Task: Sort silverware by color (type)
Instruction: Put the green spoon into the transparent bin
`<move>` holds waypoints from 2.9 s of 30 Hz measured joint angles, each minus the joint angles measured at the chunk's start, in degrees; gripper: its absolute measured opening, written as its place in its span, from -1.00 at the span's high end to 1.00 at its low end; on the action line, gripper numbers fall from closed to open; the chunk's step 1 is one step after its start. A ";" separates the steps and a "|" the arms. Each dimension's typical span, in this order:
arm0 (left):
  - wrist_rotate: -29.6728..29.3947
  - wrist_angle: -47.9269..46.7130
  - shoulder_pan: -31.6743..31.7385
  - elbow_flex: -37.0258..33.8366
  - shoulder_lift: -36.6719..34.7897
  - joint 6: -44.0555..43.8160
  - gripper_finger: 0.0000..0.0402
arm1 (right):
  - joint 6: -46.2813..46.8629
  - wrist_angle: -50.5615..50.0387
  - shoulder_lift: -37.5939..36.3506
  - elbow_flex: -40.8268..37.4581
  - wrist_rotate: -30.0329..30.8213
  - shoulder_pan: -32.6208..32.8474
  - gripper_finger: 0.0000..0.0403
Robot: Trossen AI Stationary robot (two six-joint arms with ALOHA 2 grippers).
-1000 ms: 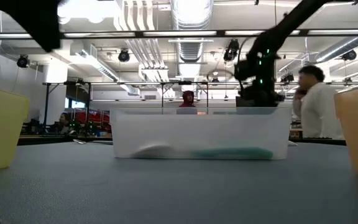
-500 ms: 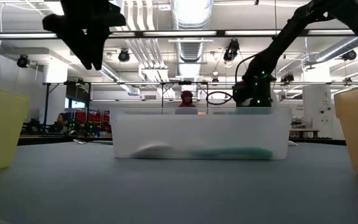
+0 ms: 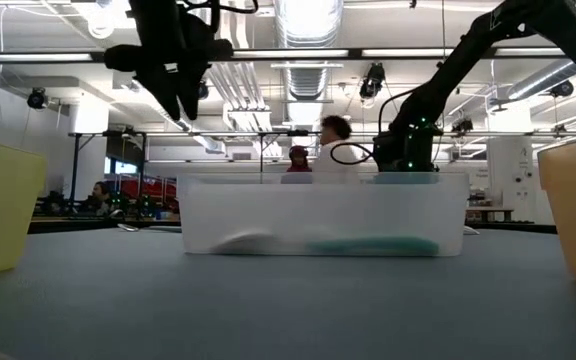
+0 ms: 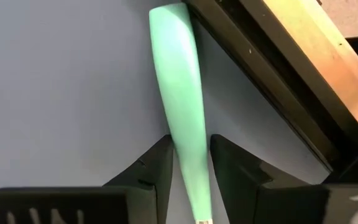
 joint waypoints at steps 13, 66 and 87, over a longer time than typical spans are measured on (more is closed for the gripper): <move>-9.90 6.76 5.07 -0.11 -0.02 1.61 0.35 | -0.66 -3.98 0.66 5.62 -3.01 0.13 0.77; 20.42 93.60 25.59 -23.85 0.15 26.08 0.10 | 5.81 24.78 -13.31 10.49 -8.86 25.82 0.77; 24.12 93.87 26.52 -23.80 0.15 23.47 0.82 | 5.45 27.99 -13.81 10.49 -8.68 26.88 0.64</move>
